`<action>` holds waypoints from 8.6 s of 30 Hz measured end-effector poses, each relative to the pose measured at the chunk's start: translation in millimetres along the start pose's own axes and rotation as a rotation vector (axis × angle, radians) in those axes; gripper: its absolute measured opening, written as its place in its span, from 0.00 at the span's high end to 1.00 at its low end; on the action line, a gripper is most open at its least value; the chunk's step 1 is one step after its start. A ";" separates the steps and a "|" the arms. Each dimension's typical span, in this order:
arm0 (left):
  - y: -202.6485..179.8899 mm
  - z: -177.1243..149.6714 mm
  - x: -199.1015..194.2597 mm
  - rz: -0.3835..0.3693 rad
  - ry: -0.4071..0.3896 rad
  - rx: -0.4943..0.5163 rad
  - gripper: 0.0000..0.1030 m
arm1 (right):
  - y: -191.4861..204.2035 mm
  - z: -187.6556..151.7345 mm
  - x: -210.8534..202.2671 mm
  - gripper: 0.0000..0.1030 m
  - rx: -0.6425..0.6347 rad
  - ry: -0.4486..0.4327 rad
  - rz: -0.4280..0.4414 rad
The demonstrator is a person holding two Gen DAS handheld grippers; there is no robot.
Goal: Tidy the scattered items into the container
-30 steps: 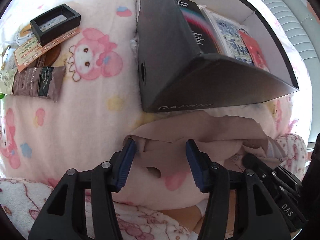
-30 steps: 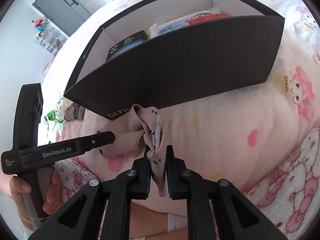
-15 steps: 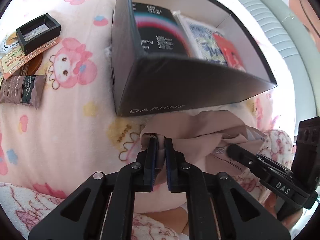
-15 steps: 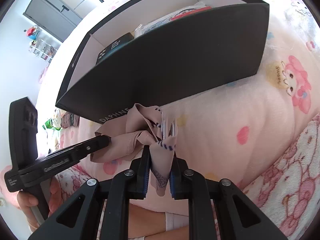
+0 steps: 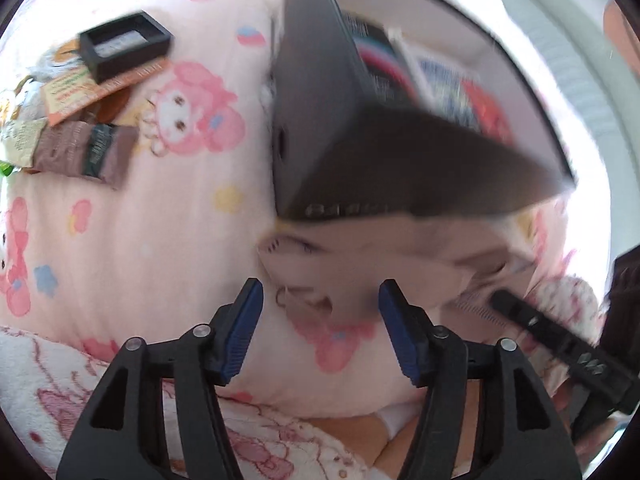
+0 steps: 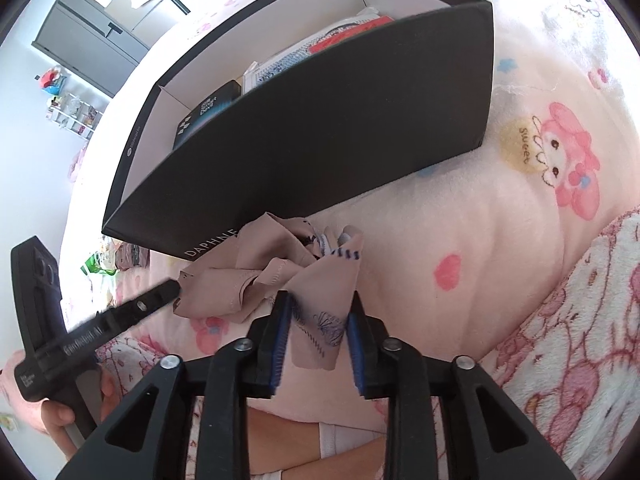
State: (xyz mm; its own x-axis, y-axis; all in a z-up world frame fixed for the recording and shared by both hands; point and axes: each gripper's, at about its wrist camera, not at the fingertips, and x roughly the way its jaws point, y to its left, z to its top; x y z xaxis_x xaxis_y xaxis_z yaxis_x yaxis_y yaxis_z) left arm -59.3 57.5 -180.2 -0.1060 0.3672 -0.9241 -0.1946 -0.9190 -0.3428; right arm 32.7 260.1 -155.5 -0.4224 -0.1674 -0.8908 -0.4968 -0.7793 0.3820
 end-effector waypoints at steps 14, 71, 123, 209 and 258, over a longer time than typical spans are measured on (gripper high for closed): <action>-12.9 0.1 -14.6 -0.080 -0.076 0.049 0.95 | 11.3 -0.7 -3.7 0.87 -0.080 -0.048 0.092; -9.5 -1.7 1.8 -0.045 -0.032 0.017 0.86 | -2.0 29.4 5.7 0.63 -0.006 -0.045 -0.014; -70.3 94.7 -99.2 -0.206 -0.290 0.090 0.95 | 32.9 83.4 -57.8 0.95 -0.079 -0.154 0.191; -34.5 85.7 -52.7 -0.199 -0.147 0.074 0.85 | 51.4 47.1 32.8 0.95 0.025 -0.087 0.204; -65.5 124.0 -26.3 -0.131 -0.059 0.157 0.66 | 27.3 168.3 -29.0 0.68 -0.109 -0.159 -0.095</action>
State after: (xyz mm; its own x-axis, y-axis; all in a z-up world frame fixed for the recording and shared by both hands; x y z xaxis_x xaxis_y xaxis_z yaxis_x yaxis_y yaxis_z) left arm -164.7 125.8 -112.5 -0.1260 0.4942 -0.8601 -0.3597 -0.8308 -0.4247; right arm -96.3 345.4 -77.9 -0.4963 0.0006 -0.8681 -0.4585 -0.8494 0.2615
